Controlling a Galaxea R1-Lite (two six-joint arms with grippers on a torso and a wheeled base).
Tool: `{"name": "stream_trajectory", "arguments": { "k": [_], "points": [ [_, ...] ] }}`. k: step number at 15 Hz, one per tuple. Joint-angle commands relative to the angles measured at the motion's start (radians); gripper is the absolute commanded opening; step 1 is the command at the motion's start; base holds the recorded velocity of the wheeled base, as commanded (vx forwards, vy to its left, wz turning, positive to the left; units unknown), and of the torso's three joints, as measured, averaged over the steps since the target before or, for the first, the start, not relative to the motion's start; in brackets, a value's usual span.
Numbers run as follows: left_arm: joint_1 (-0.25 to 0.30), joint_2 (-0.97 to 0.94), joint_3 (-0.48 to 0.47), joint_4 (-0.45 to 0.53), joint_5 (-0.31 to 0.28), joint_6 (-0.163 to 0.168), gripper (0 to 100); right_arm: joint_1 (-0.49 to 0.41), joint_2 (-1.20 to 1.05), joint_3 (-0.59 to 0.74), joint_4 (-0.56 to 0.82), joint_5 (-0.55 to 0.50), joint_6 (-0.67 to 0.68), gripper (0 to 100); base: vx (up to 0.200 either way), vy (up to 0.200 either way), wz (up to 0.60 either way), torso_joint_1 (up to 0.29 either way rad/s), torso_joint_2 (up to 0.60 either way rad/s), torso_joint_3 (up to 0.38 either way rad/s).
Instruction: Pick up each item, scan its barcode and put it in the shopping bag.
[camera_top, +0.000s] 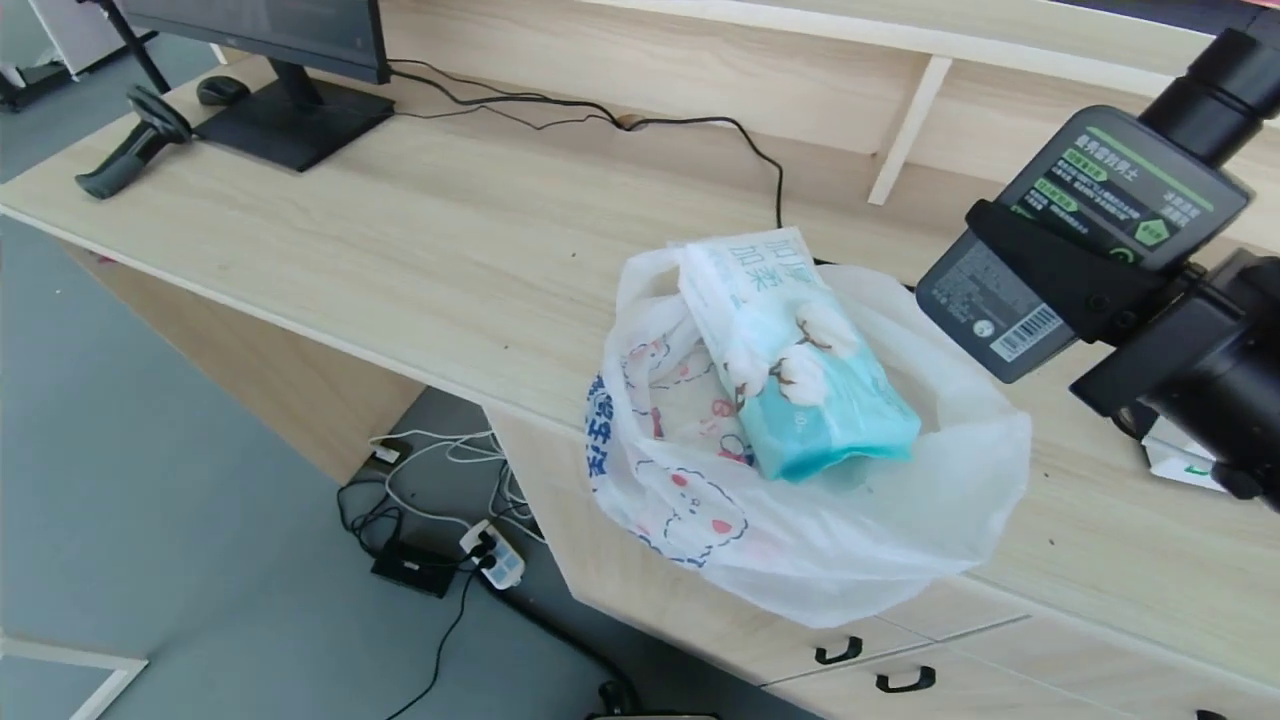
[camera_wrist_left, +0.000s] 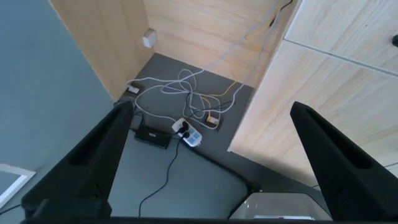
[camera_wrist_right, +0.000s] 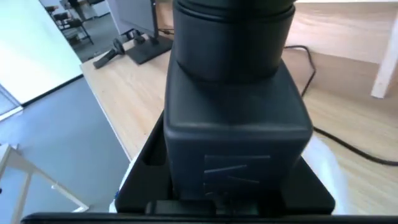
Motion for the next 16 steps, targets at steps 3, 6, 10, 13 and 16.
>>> {"name": "stream_trajectory", "arguments": {
  "k": [3, 6, 10, 13, 16],
  "points": [
    [0.0, 0.0, 0.0, -0.002, 0.0, 0.0, 100, 0.0, 0.047, 0.024, -0.002, 0.002, -0.078, 0, 0.0, 0.0, 0.6, 0.001, 0.0, 0.001],
    [0.0, 0.0, 0.0, -0.003, 0.0, 0.002, 100, 0.0, 0.084, 0.078, -0.003, 0.013, -0.141, 0, 0.0, 0.0, 0.0, 0.0, 0.0, 0.0],
    [0.0, 0.0, 0.0, -0.003, 0.0, 0.003, 100, -0.003, 0.167, 0.088, -0.071, 0.01, -0.157, 0, 0.0, 0.0, 0.0, 0.0, 0.0, 0.0],
    [0.0, 0.0, 0.0, -0.005, 0.0, 0.005, 100, -0.001, 0.242, 0.058, -0.089, 0.008, -0.161, 0, 0.0, 0.0, 0.0, 0.0, 0.0, 0.0],
    [0.0, 0.0, 0.0, -0.003, 0.0, 0.002, 100, 0.0, 0.294, 0.041, -0.094, 0.008, -0.173, 0, 0.0, 0.0, 0.0, 0.0, 0.0, 0.0]
  ]
}}
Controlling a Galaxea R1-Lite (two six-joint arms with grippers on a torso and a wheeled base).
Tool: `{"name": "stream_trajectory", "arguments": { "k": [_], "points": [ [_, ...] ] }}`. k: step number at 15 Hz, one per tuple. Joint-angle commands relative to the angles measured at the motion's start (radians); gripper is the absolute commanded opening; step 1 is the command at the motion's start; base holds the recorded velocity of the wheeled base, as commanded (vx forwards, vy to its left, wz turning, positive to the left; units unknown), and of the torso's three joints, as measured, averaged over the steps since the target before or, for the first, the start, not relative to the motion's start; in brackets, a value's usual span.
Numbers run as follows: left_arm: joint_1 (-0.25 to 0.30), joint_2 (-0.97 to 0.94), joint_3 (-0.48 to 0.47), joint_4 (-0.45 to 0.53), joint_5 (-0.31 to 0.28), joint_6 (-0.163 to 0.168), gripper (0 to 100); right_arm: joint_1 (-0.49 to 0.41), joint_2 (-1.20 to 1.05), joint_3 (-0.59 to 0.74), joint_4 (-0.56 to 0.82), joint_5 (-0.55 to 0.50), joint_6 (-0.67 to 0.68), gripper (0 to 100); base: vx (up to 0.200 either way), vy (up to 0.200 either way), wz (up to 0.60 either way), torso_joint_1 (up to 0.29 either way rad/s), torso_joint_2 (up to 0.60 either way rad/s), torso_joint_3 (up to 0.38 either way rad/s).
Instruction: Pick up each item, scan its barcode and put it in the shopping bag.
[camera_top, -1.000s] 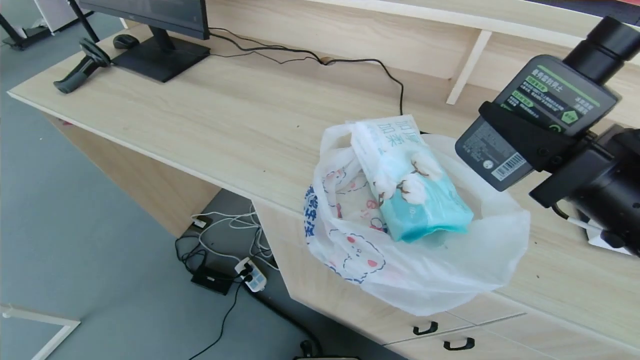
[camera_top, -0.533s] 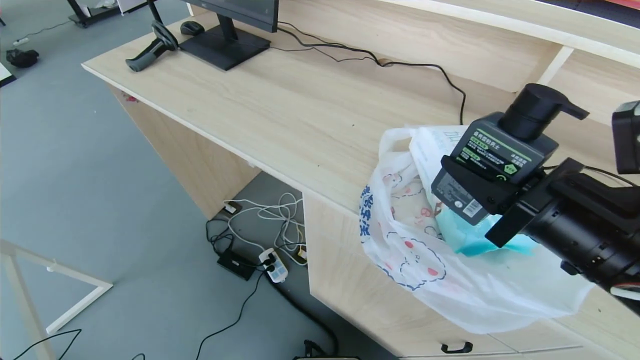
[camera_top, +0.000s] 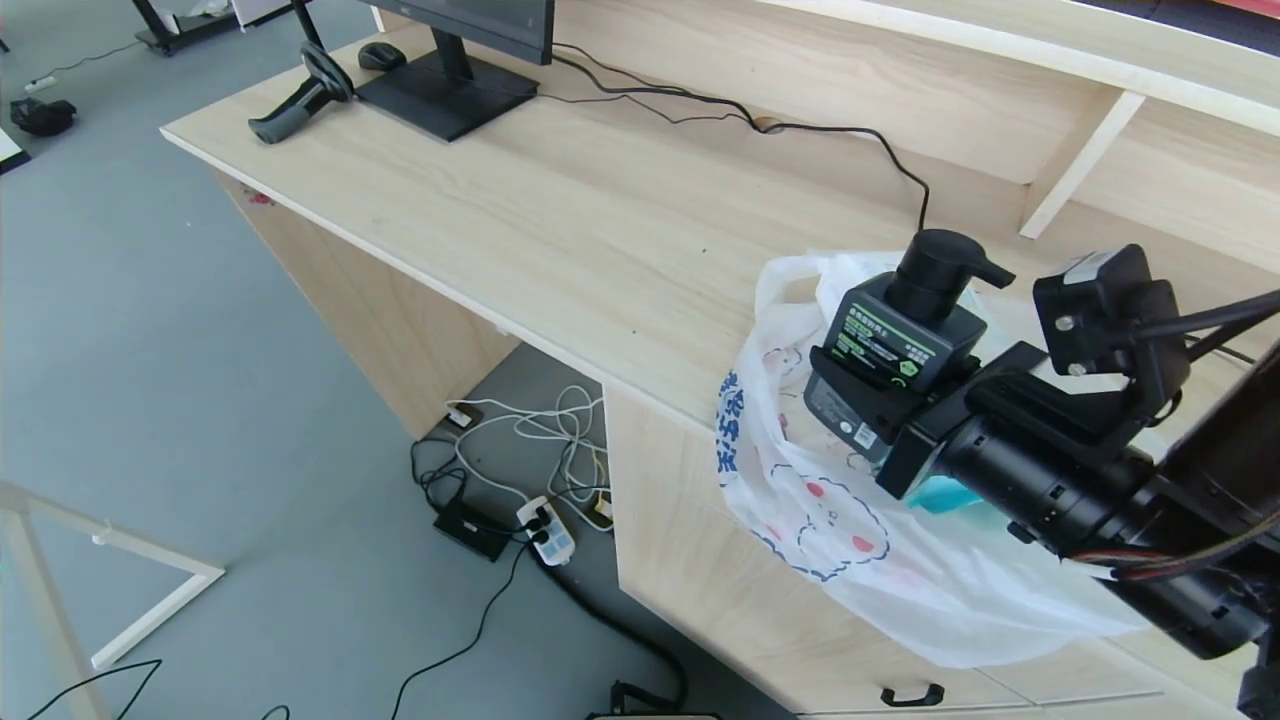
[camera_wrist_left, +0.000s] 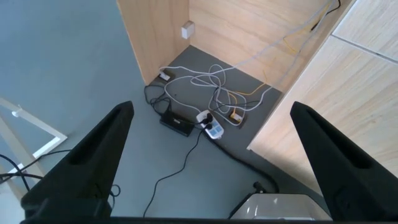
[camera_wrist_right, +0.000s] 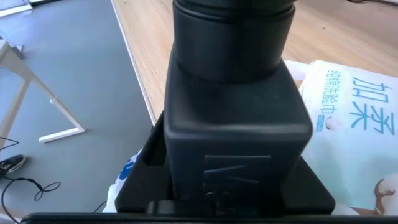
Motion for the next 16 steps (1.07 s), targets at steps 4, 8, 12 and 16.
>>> {"name": "stream_trajectory", "arguments": {
  "k": [4, 8, 12, 16],
  "points": [
    [-0.001, 0.0, 0.0, 0.0, 0.002, -0.028, 100, -0.005, 0.068, -0.001, -0.012, 0.001, 0.009, 0, 0.0, 0.0, 0.0, 0.0, 0.0, 0.0],
    [-0.001, 0.0, 0.0, 0.0, 0.002, -0.028, 100, -0.045, 0.098, -0.025, -0.024, 0.001, 0.03, 0, 0.0, 0.0, 0.0, 0.0, 0.0, 0.0],
    [-0.001, 0.0, 0.0, 0.0, 0.002, -0.03, 100, -0.065, 0.091, 0.019, -0.027, 0.001, 0.032, 0, 0.0, 0.0, 0.0, 0.0, 0.0, 0.0],
    [-0.001, 0.0, 0.0, 0.0, 0.002, -0.028, 100, -0.067, 0.09, 0.041, -0.042, 0.001, 0.052, 100, 0.0, 0.0, 0.0, 0.0, 0.0, 0.0]
  ]
}}
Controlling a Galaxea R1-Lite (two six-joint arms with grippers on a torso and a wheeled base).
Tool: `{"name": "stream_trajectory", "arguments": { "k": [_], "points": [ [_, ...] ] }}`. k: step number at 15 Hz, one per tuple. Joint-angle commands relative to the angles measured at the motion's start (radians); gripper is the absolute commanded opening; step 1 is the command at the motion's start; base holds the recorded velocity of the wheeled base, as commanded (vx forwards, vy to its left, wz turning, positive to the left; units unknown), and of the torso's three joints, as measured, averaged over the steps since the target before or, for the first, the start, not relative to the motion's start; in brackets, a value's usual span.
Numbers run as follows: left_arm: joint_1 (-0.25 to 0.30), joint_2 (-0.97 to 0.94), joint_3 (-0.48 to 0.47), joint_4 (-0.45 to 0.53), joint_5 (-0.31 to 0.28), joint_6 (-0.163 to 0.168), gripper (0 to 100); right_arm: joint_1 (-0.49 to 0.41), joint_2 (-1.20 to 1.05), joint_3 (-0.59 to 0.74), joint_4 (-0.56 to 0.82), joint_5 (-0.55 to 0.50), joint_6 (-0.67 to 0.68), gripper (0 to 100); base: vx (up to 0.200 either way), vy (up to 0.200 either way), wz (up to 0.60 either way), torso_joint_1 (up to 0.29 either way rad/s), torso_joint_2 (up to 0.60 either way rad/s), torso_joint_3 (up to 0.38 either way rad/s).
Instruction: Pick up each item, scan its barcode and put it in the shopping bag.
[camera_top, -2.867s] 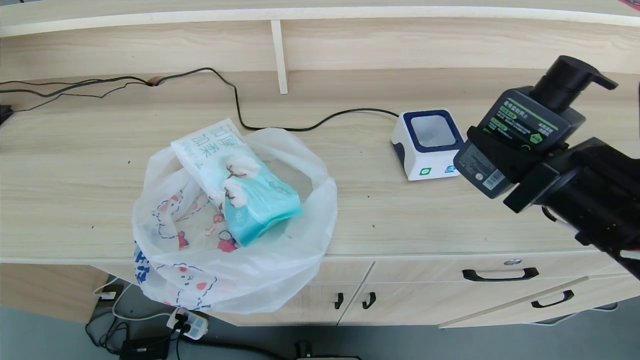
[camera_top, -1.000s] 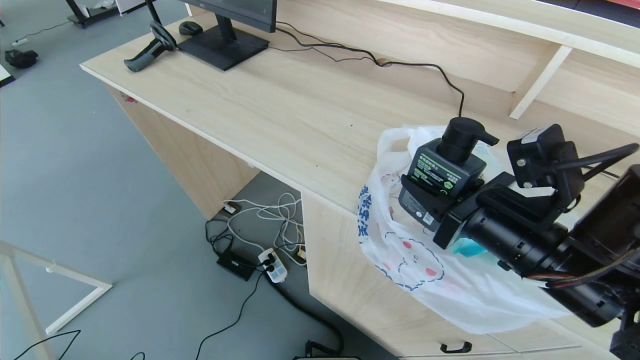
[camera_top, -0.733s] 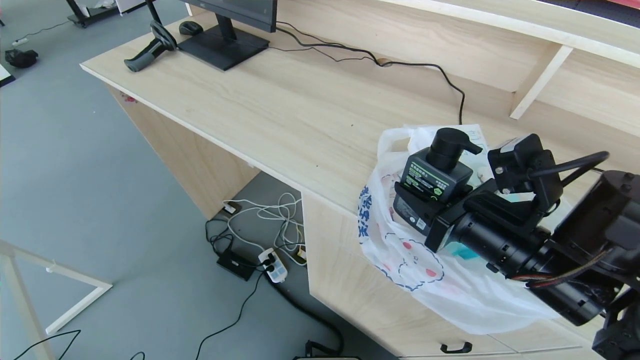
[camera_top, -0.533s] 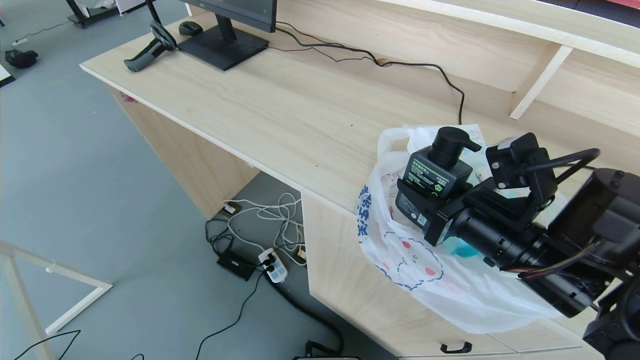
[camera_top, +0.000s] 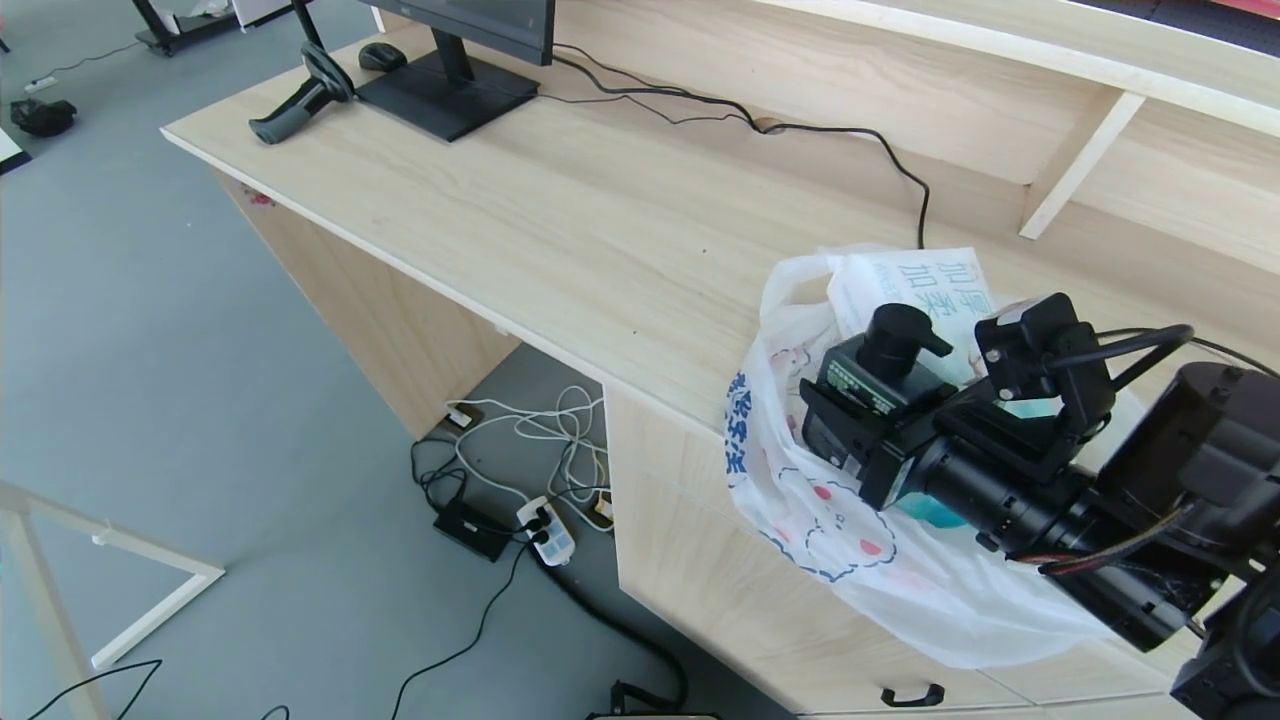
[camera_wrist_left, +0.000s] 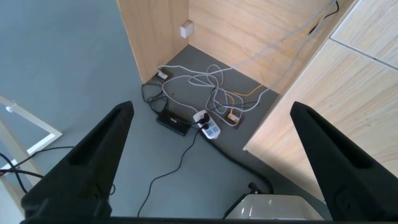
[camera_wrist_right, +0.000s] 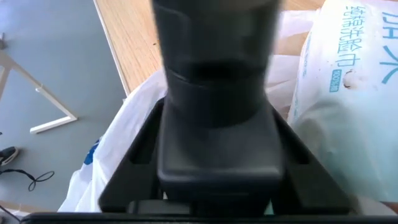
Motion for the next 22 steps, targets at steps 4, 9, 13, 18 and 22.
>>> {"name": "stream_trajectory", "arguments": {
  "k": [4, 9, 13, 18, 22],
  "points": [
    [0.0, 0.0, 0.0, 0.0, 0.0, 0.002, 100, 0.0, -0.011, 0.002, 0.003, 0.0, 0.002, 100, 0.0, 0.0, 0.0, 0.0, 0.0, 0.0],
    [0.0, 0.0, 0.0, 0.0, 0.0, 0.002, 100, 0.011, -0.103, 0.008, 0.003, 0.001, -0.001, 100, 0.0, 0.0, 0.0, 0.0, 0.0, 0.0],
    [0.0, 0.0, 0.0, 0.001, 0.0, 0.003, 100, 0.014, -0.183, 0.011, 0.005, 0.001, -0.007, 100, 0.0, 0.0, 0.0, 0.0, 0.0, 0.0],
    [0.0, 0.0, 0.0, 0.001, 0.0, 0.002, 100, 0.013, -0.305, 0.1, 0.006, -0.002, -0.018, 100, 0.0, 0.0, 0.0, 0.0, 0.0, 0.0],
    [0.0, 0.0, 0.0, 0.001, 0.0, 0.003, 100, 0.011, -0.476, 0.218, 0.018, 0.007, 0.001, 100, 0.0, 0.0, 0.0, 0.0, 0.0, 0.0]
  ]
}}
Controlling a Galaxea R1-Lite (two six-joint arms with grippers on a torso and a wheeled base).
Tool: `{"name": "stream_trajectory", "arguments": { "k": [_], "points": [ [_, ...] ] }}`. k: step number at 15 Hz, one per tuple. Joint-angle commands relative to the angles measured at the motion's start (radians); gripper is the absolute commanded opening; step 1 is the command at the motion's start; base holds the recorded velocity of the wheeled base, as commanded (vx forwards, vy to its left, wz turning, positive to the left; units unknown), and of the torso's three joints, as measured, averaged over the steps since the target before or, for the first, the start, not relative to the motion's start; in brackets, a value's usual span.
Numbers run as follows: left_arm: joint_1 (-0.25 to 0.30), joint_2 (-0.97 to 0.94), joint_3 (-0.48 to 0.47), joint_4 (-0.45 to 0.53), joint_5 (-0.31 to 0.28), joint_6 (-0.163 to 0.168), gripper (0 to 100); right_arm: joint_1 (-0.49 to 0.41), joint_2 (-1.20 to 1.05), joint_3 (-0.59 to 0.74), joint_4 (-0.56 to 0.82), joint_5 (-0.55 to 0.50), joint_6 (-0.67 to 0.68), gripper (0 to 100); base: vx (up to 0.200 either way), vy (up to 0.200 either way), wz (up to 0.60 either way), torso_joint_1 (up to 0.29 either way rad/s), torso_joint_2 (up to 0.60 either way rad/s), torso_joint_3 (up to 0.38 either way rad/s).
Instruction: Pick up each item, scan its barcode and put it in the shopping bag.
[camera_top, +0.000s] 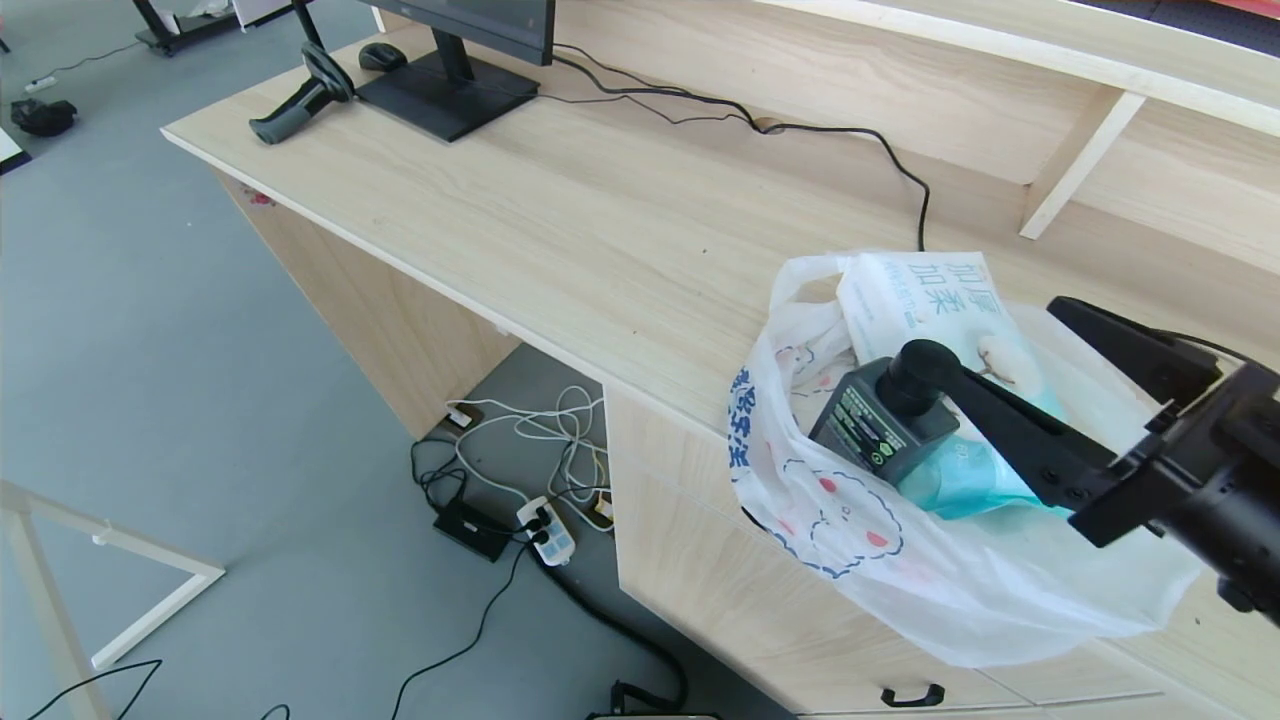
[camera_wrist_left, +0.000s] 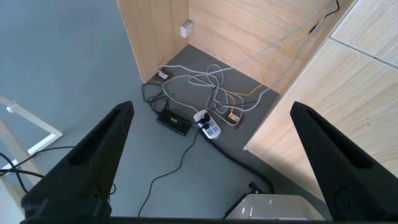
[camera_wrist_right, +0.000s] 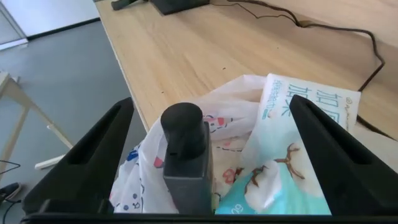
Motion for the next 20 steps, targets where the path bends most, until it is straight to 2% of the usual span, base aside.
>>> {"name": "stream_trajectory", "arguments": {
  "k": [1, 4, 6, 9, 10, 11, 12, 13, 15, 20],
  "points": [
    [0.0, 0.0, 0.0, 0.0, 0.0, 0.0, 100, 0.0, -0.156, 0.098, 0.004, 0.001, 0.024, 100, 0.0, 0.0, 0.0, 0.0, 0.0, 0.0],
    [0.0, 0.0, 0.0, 0.0, 0.0, 0.0, 100, -0.002, -0.333, 0.319, 0.005, -0.005, 0.028, 100, 0.0, 0.0, 0.0, 0.0, 0.0, 0.0],
    [0.0, 0.0, 0.0, -0.002, 0.0, -0.001, 100, -0.005, -0.457, 0.319, 0.185, -0.01, 0.025, 100, 0.0, 0.0, 0.0, 0.0, 0.0, 0.0],
    [0.0, 0.0, 0.0, -0.002, 0.0, -0.001, 100, -0.009, -0.863, 0.284, 0.788, -0.039, 0.027, 100, 0.0, 0.0, 0.0, 0.0, 0.0, 0.0],
    [0.0, 0.0, 0.0, -0.002, 0.0, -0.001, 100, -0.009, -0.894, 0.276, 0.832, -0.04, 0.027, 100, 0.0, 0.0, 0.0, 0.0, 0.0, 0.0],
    [0.0, 0.0, 0.0, -0.002, 0.0, -0.001, 100, -0.011, -1.113, 0.218, 1.162, -0.056, 0.025, 100, 0.0, 0.0, 0.0, 0.0, 0.0, 0.0],
    [0.0, 0.0, 0.0, -0.002, 0.0, -0.001, 100, -0.011, -1.236, 0.193, 1.318, -0.068, 0.025, 100, 0.0, 0.0, 0.0, 0.0, 0.0, 0.0],
    [0.0, 0.0, 0.0, -0.002, 0.0, -0.001, 100, -0.012, -1.282, 0.176, 1.415, -0.074, 0.025, 100, 0.0, 0.0, 0.0, 0.0, 0.0, 0.0],
    [0.0, 0.0, 0.0, 0.0, 0.0, 0.0, 100, -0.012, -1.282, 0.167, 1.498, -0.093, 0.025, 100, 0.0, 0.0, 0.0, 0.0, 0.0, 0.0],
    [0.0, 0.0, 0.0, 0.0, 0.0, -0.001, 100, -0.012, -1.282, 0.179, 1.501, -0.136, 0.047, 100, 0.0, 0.0, 0.0, 0.0, 0.0, 0.0]
  ]
}}
